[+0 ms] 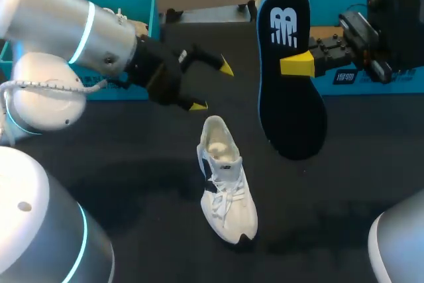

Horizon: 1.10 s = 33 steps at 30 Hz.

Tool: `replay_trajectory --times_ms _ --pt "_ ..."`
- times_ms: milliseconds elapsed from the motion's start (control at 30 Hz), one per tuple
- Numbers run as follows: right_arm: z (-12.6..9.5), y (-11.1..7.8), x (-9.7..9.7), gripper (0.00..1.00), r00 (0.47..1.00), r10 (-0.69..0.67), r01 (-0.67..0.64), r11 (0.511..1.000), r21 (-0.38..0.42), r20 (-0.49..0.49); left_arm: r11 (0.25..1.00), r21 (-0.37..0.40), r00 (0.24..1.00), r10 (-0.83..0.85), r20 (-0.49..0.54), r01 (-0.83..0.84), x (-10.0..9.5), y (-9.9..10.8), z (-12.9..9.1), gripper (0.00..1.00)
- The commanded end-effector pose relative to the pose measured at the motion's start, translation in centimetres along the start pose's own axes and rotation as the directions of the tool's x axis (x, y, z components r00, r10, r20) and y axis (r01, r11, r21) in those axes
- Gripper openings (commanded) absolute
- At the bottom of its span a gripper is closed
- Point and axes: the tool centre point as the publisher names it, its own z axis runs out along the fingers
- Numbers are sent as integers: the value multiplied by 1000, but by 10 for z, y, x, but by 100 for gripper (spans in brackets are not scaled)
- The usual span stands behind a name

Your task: Take the shoe out of the shoebox, open the shoe tongue, remove and reinsert the insole, then place the shoe into the shoebox

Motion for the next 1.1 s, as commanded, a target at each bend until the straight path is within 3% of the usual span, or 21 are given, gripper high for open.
replay_trajectory --times_ms 33,400,500,800,1100 --pt "3 1 -3 0 1000 1 -1 1000 3 -3 1000 -3 998 3 63 -3 9 -6 -9 100" --pt "3 1 -3 0 1000 1 -1 1000 3 -3 1000 -3 998 3 63 -3 9 -6 -9 100" --pt "3 1 -3 0 1000 1 -1 1000 3 -3 998 -11 986 55 155 -54 5 -6 -17 100" --pt "3 1 -3 0 1000 1 -1 1000 3 -3 988 -52 944 154 290 -145 -22 -11 -36 100" --pt "3 1 -3 0 1000 1 -1 1000 3 -3 978 -78 870 209 447 -195 -32 -13 -62 100"
